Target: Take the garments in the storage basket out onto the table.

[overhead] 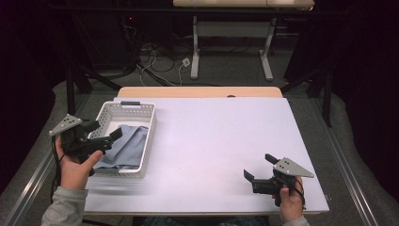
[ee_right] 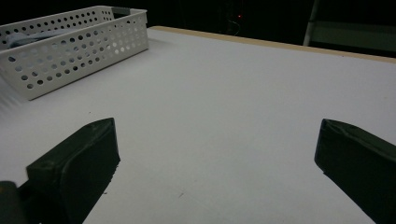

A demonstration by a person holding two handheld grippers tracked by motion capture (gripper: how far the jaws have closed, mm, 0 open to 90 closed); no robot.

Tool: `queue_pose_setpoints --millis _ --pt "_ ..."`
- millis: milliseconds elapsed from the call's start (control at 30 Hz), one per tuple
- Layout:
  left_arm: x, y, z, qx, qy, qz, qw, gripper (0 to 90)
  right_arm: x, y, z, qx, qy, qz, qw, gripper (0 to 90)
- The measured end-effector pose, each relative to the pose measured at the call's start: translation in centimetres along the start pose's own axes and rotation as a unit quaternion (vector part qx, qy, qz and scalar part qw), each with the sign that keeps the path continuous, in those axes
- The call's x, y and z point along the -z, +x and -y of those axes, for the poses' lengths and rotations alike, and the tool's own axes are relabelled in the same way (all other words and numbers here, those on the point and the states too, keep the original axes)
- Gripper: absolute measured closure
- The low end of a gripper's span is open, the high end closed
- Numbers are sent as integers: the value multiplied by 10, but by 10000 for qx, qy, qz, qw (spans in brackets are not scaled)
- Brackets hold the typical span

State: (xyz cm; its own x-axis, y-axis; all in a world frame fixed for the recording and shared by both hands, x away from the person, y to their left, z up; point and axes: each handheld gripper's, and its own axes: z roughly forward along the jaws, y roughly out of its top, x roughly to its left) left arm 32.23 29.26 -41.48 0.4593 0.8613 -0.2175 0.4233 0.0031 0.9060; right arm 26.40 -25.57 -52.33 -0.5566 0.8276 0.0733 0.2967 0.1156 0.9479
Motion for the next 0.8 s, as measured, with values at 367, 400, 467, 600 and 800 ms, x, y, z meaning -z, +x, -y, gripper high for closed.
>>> queue_pose_setpoints --millis 367,400,467,600,800 --pt "-17 7 -2 -8 204 -141 9997 7 1 -1 0 16 42 -12 10000 0" --pt "-19 8 -2 -6 234 -161 9996 7 1 0 0 26 59 -19 10000 0" --pt "-23 10 -1 28 253 -200 9995 7 0 0 0 45 55 -35 10000 0" --pt "-30 17 0 122 381 -261 9989 7 -1 1 0 87 58 -34 9999 0" --pt "-46 27 3 193 588 -375 9974 7 0 0 0 81 79 -42 9999 0"
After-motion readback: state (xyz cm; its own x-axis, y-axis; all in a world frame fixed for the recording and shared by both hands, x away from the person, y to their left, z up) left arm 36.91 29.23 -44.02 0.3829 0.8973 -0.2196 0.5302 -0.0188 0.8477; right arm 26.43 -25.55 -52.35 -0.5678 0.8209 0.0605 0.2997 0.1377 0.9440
